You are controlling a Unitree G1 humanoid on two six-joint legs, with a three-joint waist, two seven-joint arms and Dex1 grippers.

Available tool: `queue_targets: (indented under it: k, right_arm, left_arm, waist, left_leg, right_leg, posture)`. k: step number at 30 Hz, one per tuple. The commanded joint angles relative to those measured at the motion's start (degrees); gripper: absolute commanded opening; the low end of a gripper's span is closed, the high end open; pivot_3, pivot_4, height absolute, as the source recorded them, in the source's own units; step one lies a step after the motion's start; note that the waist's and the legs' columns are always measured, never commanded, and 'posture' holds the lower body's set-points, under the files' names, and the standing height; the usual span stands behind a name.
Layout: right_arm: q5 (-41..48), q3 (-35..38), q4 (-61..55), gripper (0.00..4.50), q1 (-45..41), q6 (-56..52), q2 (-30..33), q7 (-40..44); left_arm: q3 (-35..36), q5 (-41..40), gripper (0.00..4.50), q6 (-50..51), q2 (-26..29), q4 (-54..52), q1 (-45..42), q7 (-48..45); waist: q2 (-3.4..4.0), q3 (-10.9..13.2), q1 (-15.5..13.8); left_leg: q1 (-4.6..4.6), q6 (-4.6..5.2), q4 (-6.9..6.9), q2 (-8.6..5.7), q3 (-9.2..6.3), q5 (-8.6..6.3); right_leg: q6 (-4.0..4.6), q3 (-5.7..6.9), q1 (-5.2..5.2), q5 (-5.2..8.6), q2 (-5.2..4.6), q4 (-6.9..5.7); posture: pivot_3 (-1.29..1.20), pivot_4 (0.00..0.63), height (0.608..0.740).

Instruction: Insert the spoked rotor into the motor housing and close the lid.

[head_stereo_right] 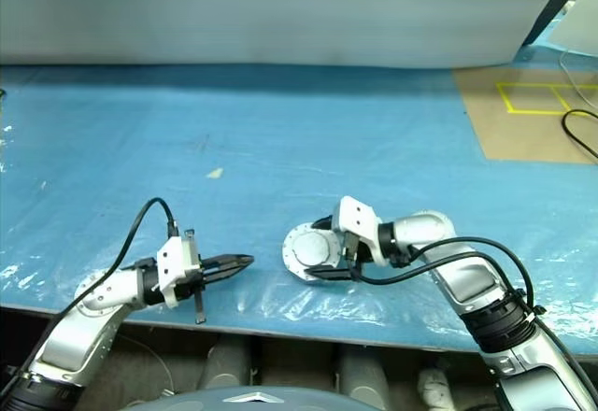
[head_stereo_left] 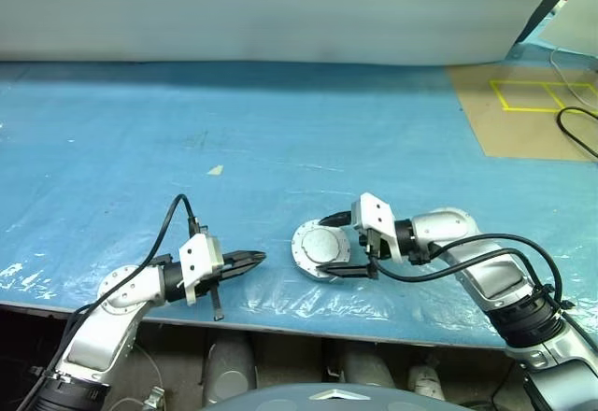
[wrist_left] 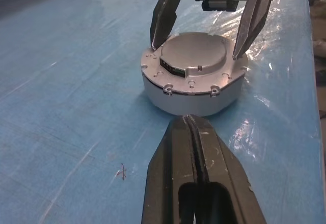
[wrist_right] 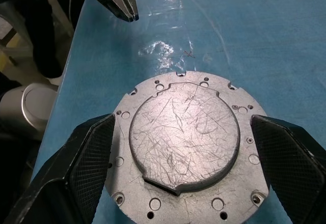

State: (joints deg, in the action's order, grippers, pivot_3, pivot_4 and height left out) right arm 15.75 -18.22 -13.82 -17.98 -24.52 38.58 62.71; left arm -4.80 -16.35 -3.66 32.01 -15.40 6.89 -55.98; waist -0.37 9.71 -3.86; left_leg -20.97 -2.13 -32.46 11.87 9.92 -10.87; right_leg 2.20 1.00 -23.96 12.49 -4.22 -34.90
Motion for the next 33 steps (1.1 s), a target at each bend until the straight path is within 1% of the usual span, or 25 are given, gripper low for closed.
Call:
queue_targets:
  k: [1, 3, 13, 14, 18, 23, 26, 28, 31, 33]
  right_arm:
    - [-0.78, -0.15, 1.05, 4.09, -0.77, 1.35, -0.31, 0.63]
    - [-1.55, -0.63, 1.9, 3.56, -0.39, 2.44, -0.22, 1.04]
    - [-3.43, -1.28, 1.9, 0.25, 1.39, 3.92, 0.81, 2.04]
    - [-3.68, -1.31, 2.06, 0.02, 1.31, 3.98, 0.7, 1.86]
    - [-4.05, -1.17, 2.69, 0.02, 1.08, 3.77, 0.68, 1.48]
    - [-3.73, -0.66, 3.31, 0.02, 0.77, 3.15, 0.45, 0.86]
    - [-0.67, 1.77, 2.52, 0.02, -0.28, -0.25, -0.65, -0.06]
    - [1.28, 3.27, 1.59, 0.02, -1.15, -2.04, -0.93, 0.02]
    - [1.99, 3.85, -0.18, 0.02, -1.16, -2.32, 0.46, 1.36]
    - [1.65, 3.56, -1.18, 0.02, -0.39, -2.16, 1.61, 2.17]
  left_arm:
    - [0.25, 0.37, 0.0, -1.48, -0.81, -1.61, -0.73, 1.86]
    - [0.07, 0.24, 0.0, -0.96, -0.94, -2.54, -0.57, 2.44]
    - [-0.25, 0.61, 0.0, -1.23, -0.78, -4.09, 1.47, 4.31]
    - [-0.53, 0.53, 0.0, -1.25, -1.07, -4.09, 1.44, 4.46]
    - [-1.63, 0.72, 0.0, -1.0, -2.02, -3.65, 0.29, 4.83]
    - [-2.97, 1.82, 0.0, -1.79, -3.01, -1.55, -2.21, 4.75]
    - [-3.12, 1.53, 0.0, -1.71, -3.18, -0.98, -3.19, 4.4]
    - [-2.76, -0.72, 0.0, 0.14, -3.52, -1.88, -3.8, 4.14]
    - [-2.42, -4.93, 0.0, 3.53, -4.05, -3.4, -5.24, 3.49]
    - [-3.84, -4.64, 0.0, 3.08, -3.69, -2.32, -7.03, 1.35]
  waist:
    - [0.0, 0.0, 0.0]
    - [0.0, -0.01, 0.0]
    - [-0.02, -0.1, 0.0]
    - [-0.01, -0.11, -0.01]
    - [-0.01, -0.14, -0.01]
    - [-0.01, -0.13, -0.05]
    - [-0.01, -0.14, -0.02]
    - [-0.01, -0.13, -0.04]
    - [-0.01, -0.13, -0.12]
    - [-0.01, -0.13, -0.13]
  left_leg:
    - [0.0, 0.0, -0.01, 0.0, 0.0, 0.0]
    - [0.01, 0.0, -0.04, 0.0, 0.0, 0.0]
    - [0.02, 0.0, -0.05, 0.0, 0.0, 0.0]
    - [0.02, 0.0, -0.05, 0.0, 0.0, 0.0]
    - [0.18, 0.01, -0.06, 0.01, 0.0, -0.01]
    - [0.78, 0.01, -0.03, 0.01, 0.0, -0.01]
    - [0.91, 0.01, -0.01, 0.01, -0.01, -0.01]
    - [0.89, 0.0, 0.0, 0.0, 0.0, -0.01]
    - [0.84, 0.0, 0.0, 0.0, 0.0, -0.01]
    - [0.79, 0.0, 0.02, 0.0, 0.0, -0.01]
  right_leg:
    - [0.0, 0.0, 0.0, 0.0, 0.0, -0.01]
    - [0.0, 0.0, 0.0, 0.0, 0.0, -0.06]
    - [0.01, 0.0, 0.02, 0.0, 0.0, -0.04]
    - [0.01, 0.0, 0.02, 0.0, 0.0, -0.03]
    - [0.01, 0.0, 0.17, 0.0, 0.0, -0.04]
    - [-0.02, -0.02, 0.79, 0.02, -0.01, 0.0]
    - [-0.04, -0.07, 0.87, 0.03, -0.01, 0.0]
    - [-0.03, -0.08, 0.85, 0.02, -0.01, 0.0]
    - [-0.02, -0.08, 0.81, 0.02, -0.01, 0.0]
    - [-0.01, -0.08, 0.78, 0.02, -0.01, 0.02]
  posture:
    - [0.0, 0.15, 0.74]
    - [0.0, 0.15, 0.74]
    - [0.0, 0.15, 0.74]
    - [0.0, 0.15, 0.74]
    - [0.0, 0.15, 0.74]
    - [0.0, 0.15, 0.74]
    - [0.0, 0.15, 0.74]
    - [0.0, 0.15, 0.74]
    - [0.0, 0.15, 0.74]
    - [0.0, 0.15, 0.74]
